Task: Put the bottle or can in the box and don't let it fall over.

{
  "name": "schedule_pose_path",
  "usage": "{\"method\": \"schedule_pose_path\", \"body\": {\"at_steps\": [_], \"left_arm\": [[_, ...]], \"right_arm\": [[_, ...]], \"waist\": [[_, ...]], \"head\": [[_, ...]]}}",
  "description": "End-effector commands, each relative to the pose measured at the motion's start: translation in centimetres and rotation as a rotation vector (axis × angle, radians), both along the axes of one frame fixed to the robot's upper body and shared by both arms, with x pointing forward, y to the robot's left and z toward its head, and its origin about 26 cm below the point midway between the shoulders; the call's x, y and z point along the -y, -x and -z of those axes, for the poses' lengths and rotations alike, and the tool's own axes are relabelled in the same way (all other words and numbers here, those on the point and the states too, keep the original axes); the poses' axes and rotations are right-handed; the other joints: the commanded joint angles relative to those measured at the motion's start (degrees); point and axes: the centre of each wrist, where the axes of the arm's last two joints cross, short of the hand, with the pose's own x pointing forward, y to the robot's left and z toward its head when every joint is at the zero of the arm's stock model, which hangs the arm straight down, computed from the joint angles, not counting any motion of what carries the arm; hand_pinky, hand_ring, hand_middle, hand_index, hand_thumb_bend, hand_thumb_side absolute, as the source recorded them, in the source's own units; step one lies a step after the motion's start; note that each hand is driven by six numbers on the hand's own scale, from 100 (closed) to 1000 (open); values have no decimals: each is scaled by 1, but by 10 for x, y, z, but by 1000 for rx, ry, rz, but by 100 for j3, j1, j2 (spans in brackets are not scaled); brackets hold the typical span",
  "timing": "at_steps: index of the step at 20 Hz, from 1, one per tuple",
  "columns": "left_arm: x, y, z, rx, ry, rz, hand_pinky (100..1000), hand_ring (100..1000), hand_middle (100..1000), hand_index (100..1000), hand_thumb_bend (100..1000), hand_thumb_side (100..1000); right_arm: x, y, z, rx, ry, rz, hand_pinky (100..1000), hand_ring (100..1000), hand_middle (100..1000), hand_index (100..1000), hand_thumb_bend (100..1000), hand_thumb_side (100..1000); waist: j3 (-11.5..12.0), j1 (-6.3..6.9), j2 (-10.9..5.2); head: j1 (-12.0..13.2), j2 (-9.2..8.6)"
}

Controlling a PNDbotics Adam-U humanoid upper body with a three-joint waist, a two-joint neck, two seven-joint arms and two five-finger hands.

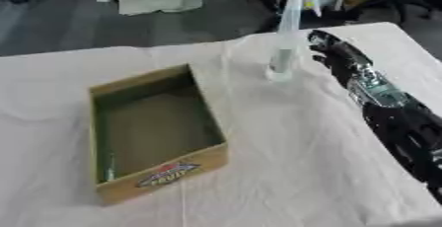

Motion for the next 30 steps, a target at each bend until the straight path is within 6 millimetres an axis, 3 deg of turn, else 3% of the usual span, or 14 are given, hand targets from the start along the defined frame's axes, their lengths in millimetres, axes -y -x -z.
{"method": "schedule_pose_path", "body": {"at_steps": [1, 12, 30], "left_arm": [[1, -1, -6, 22, -7, 15, 1000, 872, 1000, 793, 100, 882], [4, -2, -6, 23, -3, 24, 1000, 872, 1000, 793, 100, 888], [5, -3, -7, 23, -2, 23, 1000, 872, 1000, 793, 100, 888]], "right_arm": [[16, -1, -24, 60, 21, 28, 981, 1000, 1000, 1000, 100, 613], [16, -6, -41, 101, -37, 34, 969, 998, 1000, 1000, 100, 633], [-5, -10, -51, 150, -16, -44, 980, 1000, 1000, 1000, 100, 610]], "waist": [[12, 3, -57], [42, 38, 17], [67, 24, 23]], "head": [[-42, -25], [-93, -59], [-50, -66]]}}
